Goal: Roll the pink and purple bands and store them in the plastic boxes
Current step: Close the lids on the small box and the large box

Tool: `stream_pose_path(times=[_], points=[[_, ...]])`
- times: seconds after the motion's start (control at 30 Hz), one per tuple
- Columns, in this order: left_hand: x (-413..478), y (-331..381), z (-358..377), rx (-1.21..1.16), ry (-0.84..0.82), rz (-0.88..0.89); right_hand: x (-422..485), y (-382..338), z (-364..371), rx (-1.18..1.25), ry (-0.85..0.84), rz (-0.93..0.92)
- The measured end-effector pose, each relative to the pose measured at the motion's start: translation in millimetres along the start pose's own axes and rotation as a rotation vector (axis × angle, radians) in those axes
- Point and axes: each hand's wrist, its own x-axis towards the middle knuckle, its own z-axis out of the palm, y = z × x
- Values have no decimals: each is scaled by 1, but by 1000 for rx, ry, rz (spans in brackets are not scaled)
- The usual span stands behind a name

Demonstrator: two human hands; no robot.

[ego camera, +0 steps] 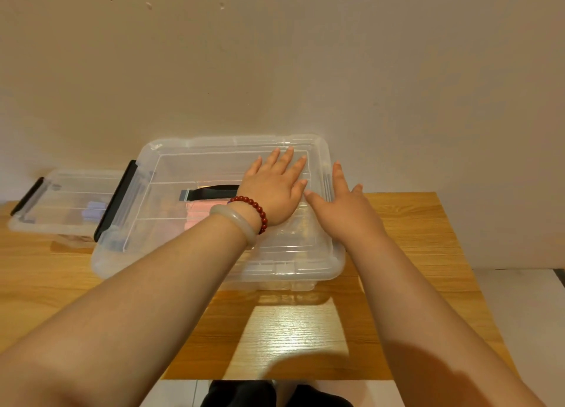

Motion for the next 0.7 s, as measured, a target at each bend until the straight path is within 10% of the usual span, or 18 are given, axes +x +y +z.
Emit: stream_pose_path(times=[0.33, 0.7], points=[[11, 4, -1, -73, 43, 25, 14, 7, 0, 219, -63, -38], [11, 5, 5, -58, 84, 10, 1, 3, 3, 48, 268, -152]])
